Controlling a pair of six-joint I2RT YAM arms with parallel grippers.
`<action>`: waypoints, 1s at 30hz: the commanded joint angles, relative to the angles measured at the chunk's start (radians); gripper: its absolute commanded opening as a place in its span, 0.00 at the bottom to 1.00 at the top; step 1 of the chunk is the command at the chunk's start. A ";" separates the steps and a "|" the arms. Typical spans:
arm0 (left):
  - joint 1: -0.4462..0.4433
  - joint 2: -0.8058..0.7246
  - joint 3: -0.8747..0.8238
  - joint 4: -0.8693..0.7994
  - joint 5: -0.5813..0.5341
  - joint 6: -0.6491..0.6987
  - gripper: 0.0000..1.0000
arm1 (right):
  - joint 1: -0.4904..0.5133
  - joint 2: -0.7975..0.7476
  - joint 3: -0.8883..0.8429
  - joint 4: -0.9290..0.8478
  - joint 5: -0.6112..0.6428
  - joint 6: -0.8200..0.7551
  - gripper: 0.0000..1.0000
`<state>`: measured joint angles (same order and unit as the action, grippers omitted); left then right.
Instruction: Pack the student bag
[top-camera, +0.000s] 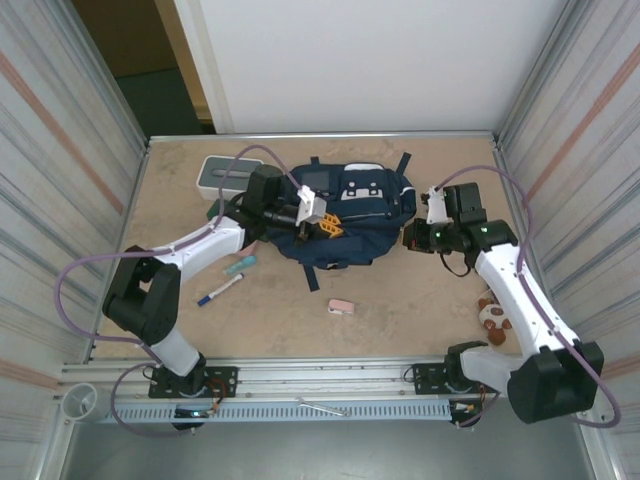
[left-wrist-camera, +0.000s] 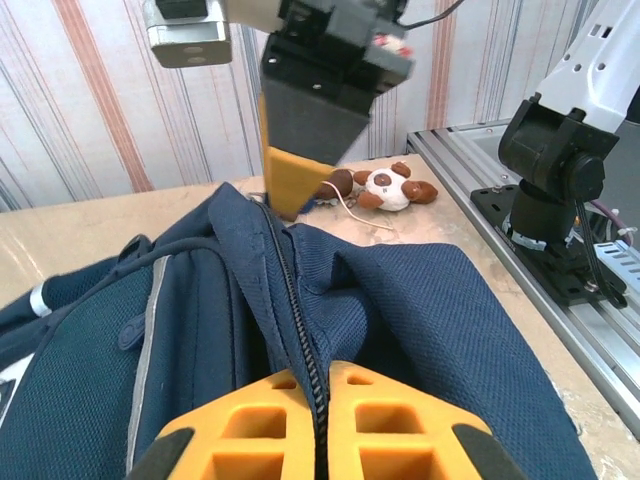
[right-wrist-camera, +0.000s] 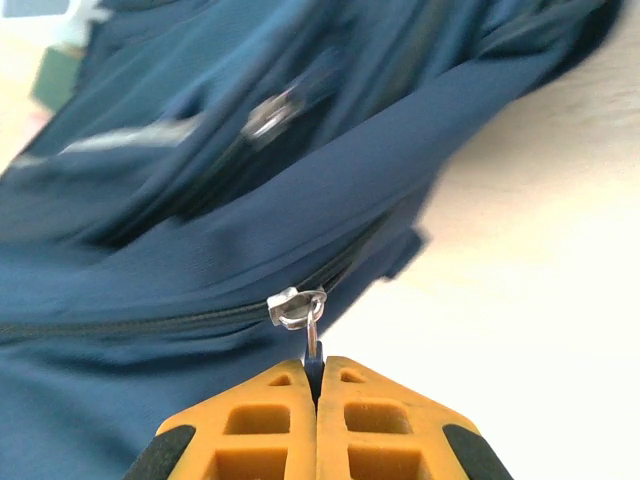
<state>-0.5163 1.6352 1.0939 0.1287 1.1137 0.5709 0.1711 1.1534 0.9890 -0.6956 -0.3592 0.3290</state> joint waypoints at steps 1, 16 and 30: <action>0.074 -0.054 -0.035 0.117 0.075 -0.059 0.00 | -0.066 0.053 -0.012 0.012 0.140 0.008 0.00; 0.048 -0.016 -0.011 -0.058 -0.109 -0.032 0.47 | 0.012 0.037 0.001 0.119 -0.063 -0.004 0.00; -0.254 -0.023 0.078 -0.217 -0.577 -0.138 0.70 | 0.135 -0.026 0.049 0.160 -0.099 0.085 0.00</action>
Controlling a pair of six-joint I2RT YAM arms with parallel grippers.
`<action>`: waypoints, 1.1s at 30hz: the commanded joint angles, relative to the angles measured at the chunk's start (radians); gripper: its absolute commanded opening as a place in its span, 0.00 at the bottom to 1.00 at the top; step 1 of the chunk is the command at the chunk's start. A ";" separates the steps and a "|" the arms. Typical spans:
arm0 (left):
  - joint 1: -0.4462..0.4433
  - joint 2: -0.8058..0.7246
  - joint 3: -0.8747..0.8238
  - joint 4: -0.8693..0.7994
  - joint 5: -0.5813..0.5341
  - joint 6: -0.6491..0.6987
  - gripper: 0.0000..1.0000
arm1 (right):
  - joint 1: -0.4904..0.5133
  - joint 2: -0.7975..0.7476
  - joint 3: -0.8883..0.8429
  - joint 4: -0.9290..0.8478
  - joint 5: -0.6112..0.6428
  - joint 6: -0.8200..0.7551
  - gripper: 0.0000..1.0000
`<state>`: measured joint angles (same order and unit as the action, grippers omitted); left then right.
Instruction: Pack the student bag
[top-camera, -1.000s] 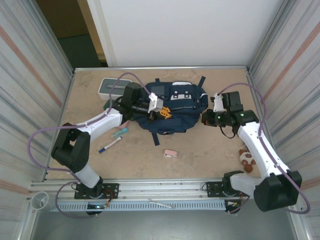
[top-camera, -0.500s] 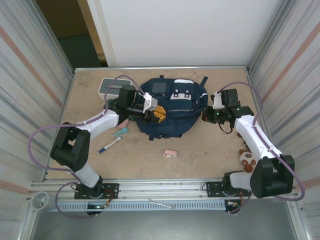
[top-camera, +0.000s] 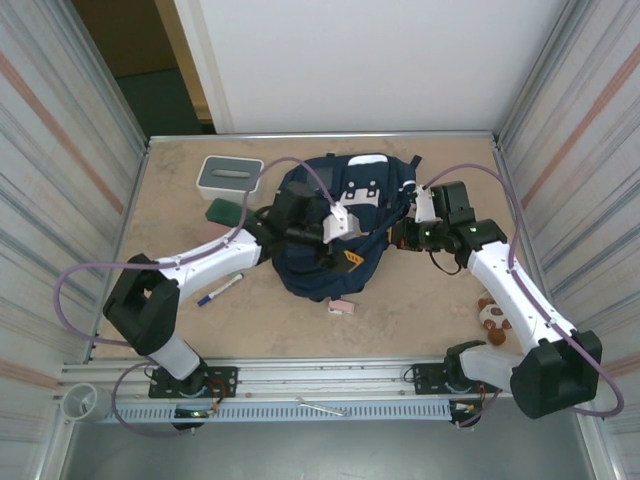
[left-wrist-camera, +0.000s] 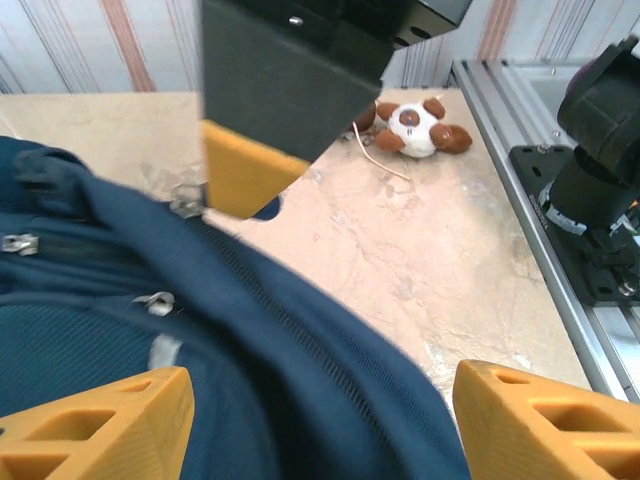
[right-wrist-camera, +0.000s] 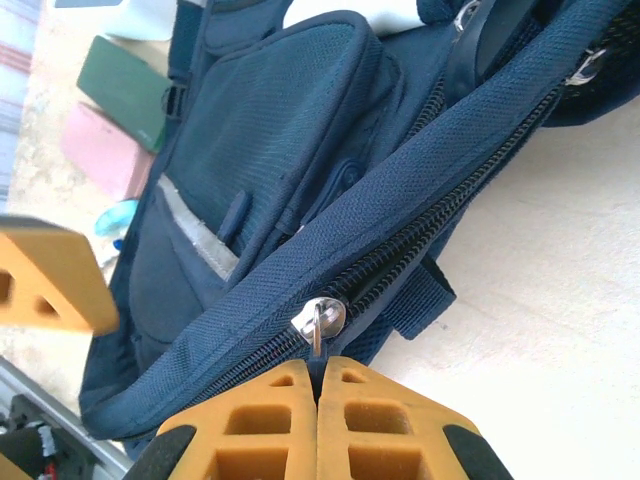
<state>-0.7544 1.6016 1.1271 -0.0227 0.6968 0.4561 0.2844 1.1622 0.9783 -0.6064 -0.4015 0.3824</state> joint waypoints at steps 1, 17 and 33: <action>-0.016 0.018 0.053 -0.071 -0.181 -0.031 0.69 | 0.027 -0.035 0.062 0.075 -0.059 0.035 0.00; 0.121 -0.041 0.038 -0.135 0.117 0.025 0.00 | -0.082 -0.006 0.043 0.005 0.007 -0.007 0.00; 0.184 -0.045 -0.040 0.108 0.316 -0.079 0.00 | -0.083 0.015 -0.074 0.174 -0.212 -0.135 0.37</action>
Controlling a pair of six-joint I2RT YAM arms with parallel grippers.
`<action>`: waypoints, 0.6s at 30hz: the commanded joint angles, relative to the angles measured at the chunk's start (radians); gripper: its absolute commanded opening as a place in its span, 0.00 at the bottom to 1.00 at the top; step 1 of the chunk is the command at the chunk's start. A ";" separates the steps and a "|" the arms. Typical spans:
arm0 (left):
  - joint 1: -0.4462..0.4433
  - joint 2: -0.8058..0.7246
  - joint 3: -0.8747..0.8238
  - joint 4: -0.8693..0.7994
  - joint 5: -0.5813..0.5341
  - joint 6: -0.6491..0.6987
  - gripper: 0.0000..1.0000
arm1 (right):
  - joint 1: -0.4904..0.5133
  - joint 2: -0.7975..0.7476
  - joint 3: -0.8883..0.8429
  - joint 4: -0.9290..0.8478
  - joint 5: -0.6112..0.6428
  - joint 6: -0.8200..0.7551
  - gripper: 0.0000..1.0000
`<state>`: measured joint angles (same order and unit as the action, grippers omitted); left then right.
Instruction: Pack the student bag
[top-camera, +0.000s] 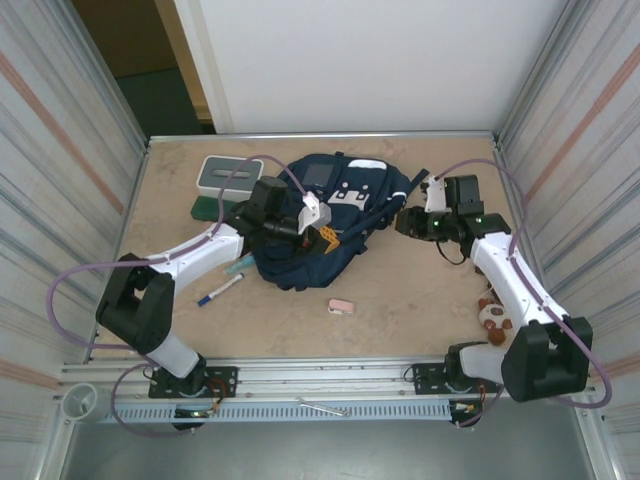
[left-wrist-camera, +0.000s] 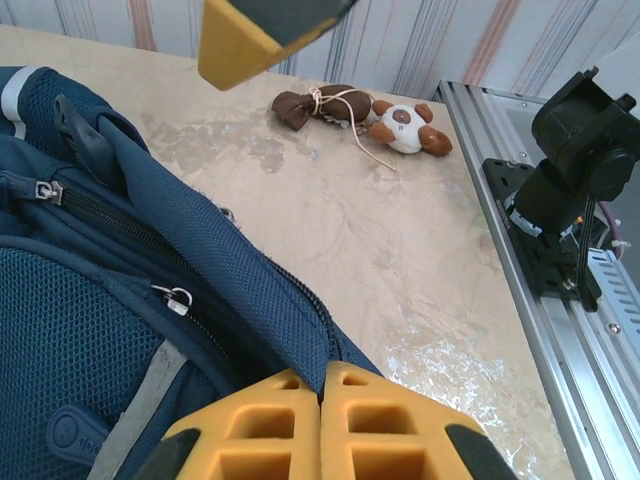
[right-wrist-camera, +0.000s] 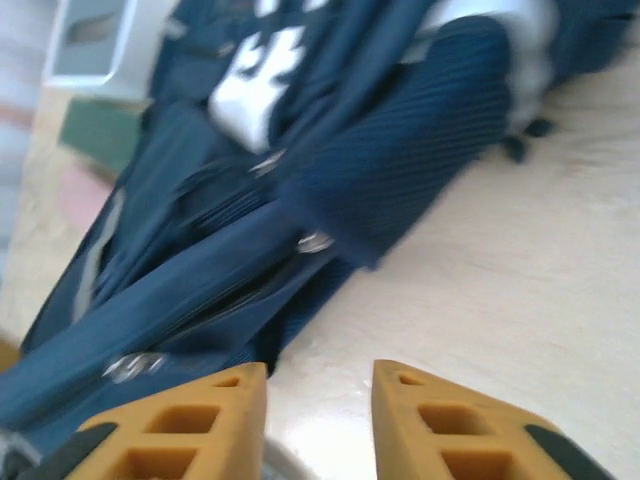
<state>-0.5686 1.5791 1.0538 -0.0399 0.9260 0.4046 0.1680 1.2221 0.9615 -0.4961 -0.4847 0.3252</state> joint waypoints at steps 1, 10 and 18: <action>-0.002 -0.021 0.035 0.128 0.086 -0.030 0.00 | 0.039 -0.047 -0.086 0.101 -0.156 -0.080 0.41; -0.005 -0.021 0.042 0.120 0.086 -0.026 0.00 | 0.066 0.045 -0.162 0.345 -0.282 -0.151 0.54; -0.011 -0.019 0.050 0.111 0.082 -0.020 0.00 | 0.081 0.127 -0.181 0.487 -0.334 -0.220 0.55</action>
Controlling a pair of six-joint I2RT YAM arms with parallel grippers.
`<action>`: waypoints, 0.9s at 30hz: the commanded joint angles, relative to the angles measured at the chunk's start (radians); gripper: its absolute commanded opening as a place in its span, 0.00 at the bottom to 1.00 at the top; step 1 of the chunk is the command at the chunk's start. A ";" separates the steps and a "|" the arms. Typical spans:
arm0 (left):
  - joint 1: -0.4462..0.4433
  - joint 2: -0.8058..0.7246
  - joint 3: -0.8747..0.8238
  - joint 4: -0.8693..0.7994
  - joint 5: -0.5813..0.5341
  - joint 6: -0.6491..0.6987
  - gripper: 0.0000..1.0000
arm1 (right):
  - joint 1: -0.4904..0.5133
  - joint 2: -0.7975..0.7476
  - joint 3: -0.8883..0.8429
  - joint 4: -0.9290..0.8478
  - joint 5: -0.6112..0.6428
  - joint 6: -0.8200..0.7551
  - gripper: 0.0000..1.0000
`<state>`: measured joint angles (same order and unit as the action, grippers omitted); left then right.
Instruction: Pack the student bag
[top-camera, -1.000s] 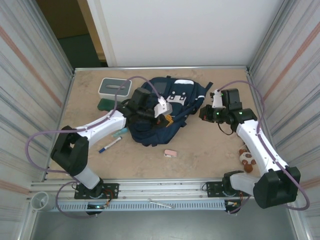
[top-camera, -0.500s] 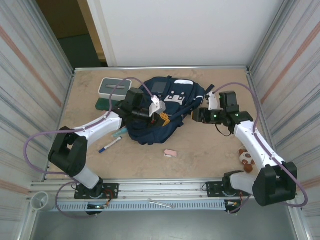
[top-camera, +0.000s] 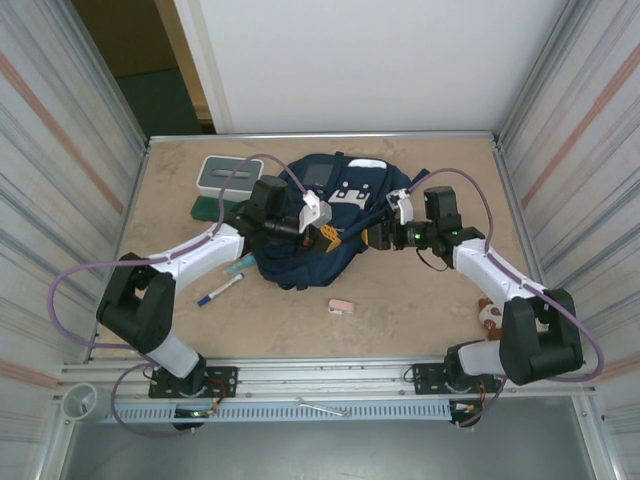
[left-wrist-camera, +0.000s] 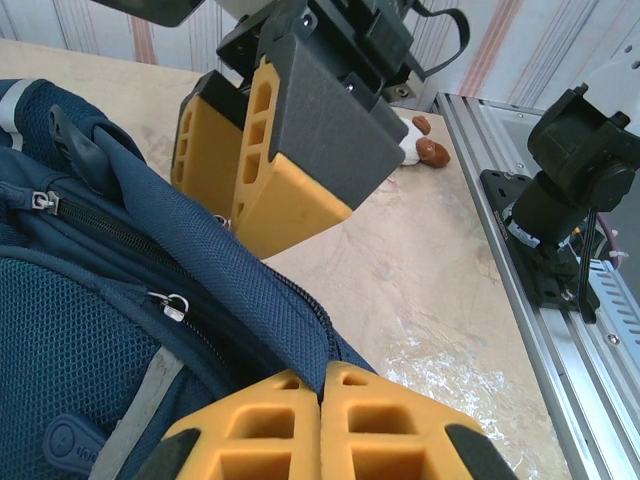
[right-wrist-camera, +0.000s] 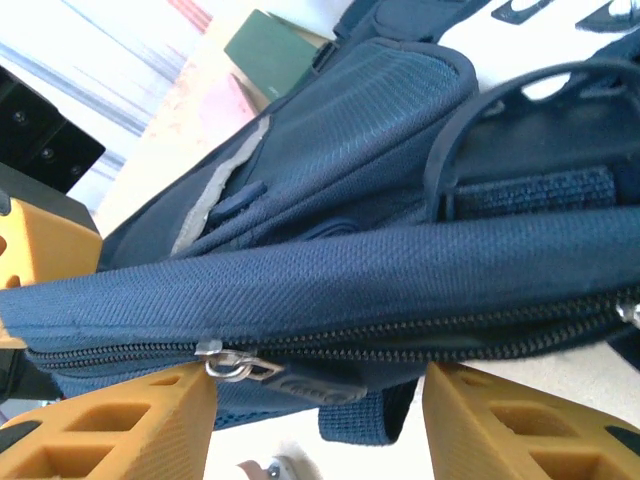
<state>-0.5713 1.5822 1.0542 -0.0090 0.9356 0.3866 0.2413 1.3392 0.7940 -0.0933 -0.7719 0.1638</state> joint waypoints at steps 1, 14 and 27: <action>-0.009 -0.023 0.049 0.080 0.072 -0.002 0.00 | 0.012 0.011 -0.016 0.092 -0.046 -0.065 0.55; -0.012 -0.024 0.050 0.085 0.059 -0.002 0.00 | 0.032 0.044 -0.048 0.138 -0.052 -0.099 0.39; -0.003 -0.042 0.032 0.083 0.046 0.018 0.00 | -0.039 -0.002 -0.102 0.111 0.178 -0.012 0.02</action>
<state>-0.5789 1.5829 1.0542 -0.0093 0.9161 0.3878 0.2279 1.3514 0.7082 0.0521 -0.7246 0.1131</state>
